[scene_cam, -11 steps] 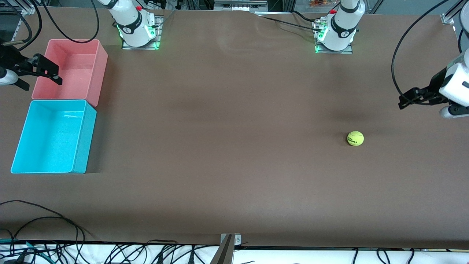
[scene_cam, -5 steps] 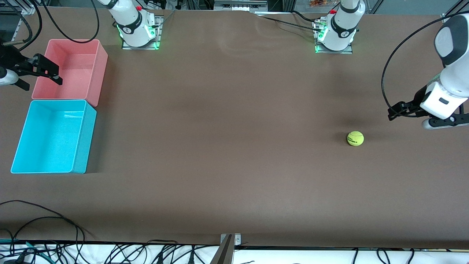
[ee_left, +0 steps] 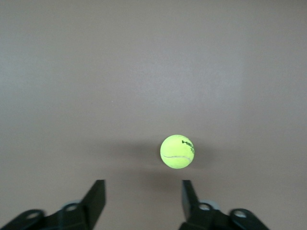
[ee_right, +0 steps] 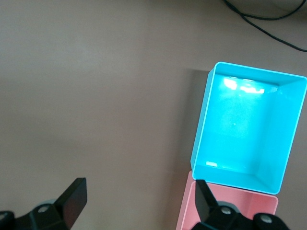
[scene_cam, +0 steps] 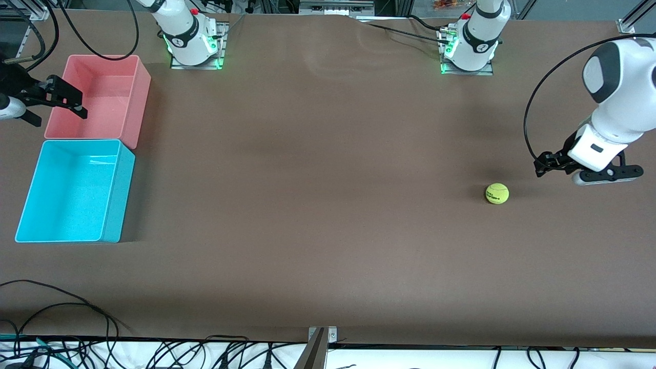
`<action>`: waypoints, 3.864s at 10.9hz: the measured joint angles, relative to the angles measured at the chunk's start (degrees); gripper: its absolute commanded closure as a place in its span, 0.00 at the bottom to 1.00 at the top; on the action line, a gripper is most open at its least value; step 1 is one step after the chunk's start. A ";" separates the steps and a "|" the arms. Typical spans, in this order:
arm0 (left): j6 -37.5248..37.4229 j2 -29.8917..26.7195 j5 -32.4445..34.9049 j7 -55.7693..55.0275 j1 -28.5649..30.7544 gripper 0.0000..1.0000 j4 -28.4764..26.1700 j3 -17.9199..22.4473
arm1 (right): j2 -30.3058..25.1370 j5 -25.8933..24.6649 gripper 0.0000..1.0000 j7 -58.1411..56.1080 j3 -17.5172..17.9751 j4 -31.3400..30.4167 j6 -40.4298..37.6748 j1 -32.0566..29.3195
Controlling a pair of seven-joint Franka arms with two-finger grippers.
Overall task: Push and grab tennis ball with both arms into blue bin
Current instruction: 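Move the left gripper down toward the tennis ball, then lower the left gripper beside the tennis ball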
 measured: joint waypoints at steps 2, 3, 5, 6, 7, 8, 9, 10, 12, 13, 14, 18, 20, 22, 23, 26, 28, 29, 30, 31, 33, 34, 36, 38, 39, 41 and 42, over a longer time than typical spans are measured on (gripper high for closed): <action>1.44 0.45 1.52 8.49 0.00 1.00 -1.10 -0.03 | 0.00 0.00 0.00 0.00 -0.02 0.00 0.03 -0.01; 1.44 0.56 1.60 12.98 0.00 1.00 -1.37 -0.04 | 0.00 0.00 0.00 0.00 -0.02 0.01 0.04 -0.01; 1.43 0.90 1.60 22.42 0.01 1.00 -3.49 -0.05 | 0.00 0.00 0.00 0.00 -0.02 0.02 0.04 0.00; 1.44 1.21 1.60 27.31 0.07 1.00 -4.95 -0.05 | 0.00 0.00 0.00 0.00 -0.01 0.03 0.05 0.00; 1.45 1.53 1.60 32.81 0.27 1.00 -6.22 -0.05 | 0.00 0.00 0.00 0.00 -0.01 0.03 0.05 0.00; 1.62 1.90 1.45 39.00 0.68 1.00 -6.91 -0.04 | 0.00 0.00 0.00 0.00 -0.01 0.04 0.05 0.00; 1.75 2.30 0.69 44.84 1.22 1.00 -6.97 -0.01 | 0.00 0.00 0.00 0.00 -0.01 0.05 0.07 0.00; 1.88 2.56 -0.15 49.59 1.72 1.00 -6.97 -0.01 | 0.00 0.00 0.00 0.00 -0.02 0.06 0.27 0.00; 1.90 3.39 -1.93 59.46 2.67 1.00 -6.98 -0.01 | 0.00 0.00 0.00 0.00 -0.01 0.22 0.49 0.00; 1.91 4.31 -2.90 63.97 3.23 1.00 -6.97 -0.01 | 0.11 -0.01 0.00 0.00 -0.02 0.23 0.50 -0.01; 2.35 5.67 -3.36 68.69 3.97 1.00 -6.68 0.00 | 0.37 -0.02 0.00 0.00 -0.06 0.23 0.51 -0.05; 3.42 12.42 -3.97 85.58 6.33 1.00 -2.04 0.01 | 0.85 -0.05 0.00 0.00 -0.17 0.26 0.63 -0.15; 3.42 15.02 -5.97 90.16 6.80 1.00 0.56 0.01 | 0.87 -0.05 0.00 0.00 -0.18 0.31 0.64 -0.17; 3.61 16.64 -6.94 92.92 7.01 1.00 1.23 0.00 | 1.00 -0.06 0.00 0.00 -0.18 0.31 0.64 -0.19; 4.59 17.48 -7.03 93.59 7.02 1.00 1.43 -0.01 | 1.13 -0.06 0.00 0.00 -0.20 0.31 0.64 -0.21; 7.17 20.46 -7.03 94.95 7.02 1.00 1.72 -0.36 | 1.31 -0.06 0.00 0.00 -0.22 0.32 0.65 -0.24; 9.44 22.18 -7.03 97.03 7.02 1.00 1.95 -0.52 | 1.31 -0.06 0.00 0.00 -0.22 0.35 0.65 -0.24; 10.61 22.76 -7.03 97.82 7.02 1.00 2.05 -0.56 | 1.31 -0.06 0.00 0.00 -0.22 0.37 0.66 -0.24; 11.11 23.17 -7.03 99.04 7.01 1.00 2.14 -0.60 | 1.31 -0.06 0.00 0.00 -0.22 0.37 0.66 -0.24; 11.47 23.53 -7.03 99.84 7.01 1.00 2.17 -0.62 | 1.32 -0.06 0.00 0.00 -0.22 0.37 0.66 -0.24; 12.89 24.56 -7.03 100.55 7.00 1.00 2.18 -0.66 | 1.32 -0.06 0.00 0.00 -0.22 0.37 0.66 -0.24; 13.68 25.29 -7.03 100.67 7.00 1.00 2.18 -0.68 | 1.32 -0.06 0.00 0.00 -0.22 0.38 0.66 -0.24; 14.59 26.19 -7.03 100.84 6.98 1.00 2.21 -0.76 | 1.32 -0.06 0.00 0.00 -0.22 0.38 0.66 -0.23; 14.99 26.65 -7.03 100.84 6.43 1.00 2.28 -0.88 | 1.32 -0.06 0.00 0.00 -0.21 0.39 0.66 -0.23; 15.29 26.81 -7.03 100.83 6.21 1.00 2.28 -0.96 | 1.32 -0.06 0.00 0.00 -0.21 0.40 0.66 -0.23; 15.79 26.93 -7.03 100.83 6.11 1.00 2.37 -1.05 | 1.32 -0.06 0.00 0.00 -0.21 0.40 0.66 -0.23; 15.82 27.05 -7.03 100.83 6.11 1.00 2.41 -1.11 | 1.32 -0.06 0.00 0.00 -0.21 0.40 0.66 -0.23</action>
